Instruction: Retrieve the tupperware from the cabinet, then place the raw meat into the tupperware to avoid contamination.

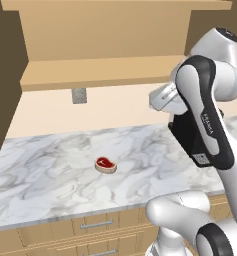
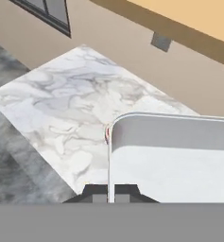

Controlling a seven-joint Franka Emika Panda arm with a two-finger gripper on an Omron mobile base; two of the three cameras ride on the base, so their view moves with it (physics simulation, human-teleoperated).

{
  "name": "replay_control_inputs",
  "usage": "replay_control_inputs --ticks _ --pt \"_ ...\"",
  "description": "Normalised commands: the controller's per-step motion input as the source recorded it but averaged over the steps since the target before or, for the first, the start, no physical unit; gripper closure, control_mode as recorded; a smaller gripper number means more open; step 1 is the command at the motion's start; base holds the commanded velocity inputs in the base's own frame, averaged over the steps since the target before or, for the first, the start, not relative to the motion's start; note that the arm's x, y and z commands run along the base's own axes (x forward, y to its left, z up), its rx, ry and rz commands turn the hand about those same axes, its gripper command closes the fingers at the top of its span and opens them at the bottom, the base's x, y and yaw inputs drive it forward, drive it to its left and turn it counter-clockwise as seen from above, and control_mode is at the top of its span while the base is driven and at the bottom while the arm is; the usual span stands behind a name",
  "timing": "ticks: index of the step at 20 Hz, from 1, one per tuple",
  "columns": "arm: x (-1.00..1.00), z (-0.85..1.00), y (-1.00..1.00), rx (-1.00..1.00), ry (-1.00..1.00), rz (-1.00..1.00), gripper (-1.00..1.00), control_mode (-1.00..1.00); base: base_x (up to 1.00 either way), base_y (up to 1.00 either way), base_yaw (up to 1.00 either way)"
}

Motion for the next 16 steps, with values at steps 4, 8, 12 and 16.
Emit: replay_control_inputs --ticks 4,8,12,16 --pt "-0.42 -0.41 0.0 0.0 0.12 0.02 1.0 -1.0 0.0 0.0 0.0" --pt "-0.27 -0.56 0.0 0.0 0.1 0.04 1.0 -1.0 0.0 0.0 0.0" --pt "-0.17 -0.63 0.04 0.0 0.07 0.04 1.0 -1.0 0.0 0.0 0.0" --pt "-0.09 -0.64 0.07 0.0 0.04 0.04 1.0 -1.0 0.0 0.0 0.0"
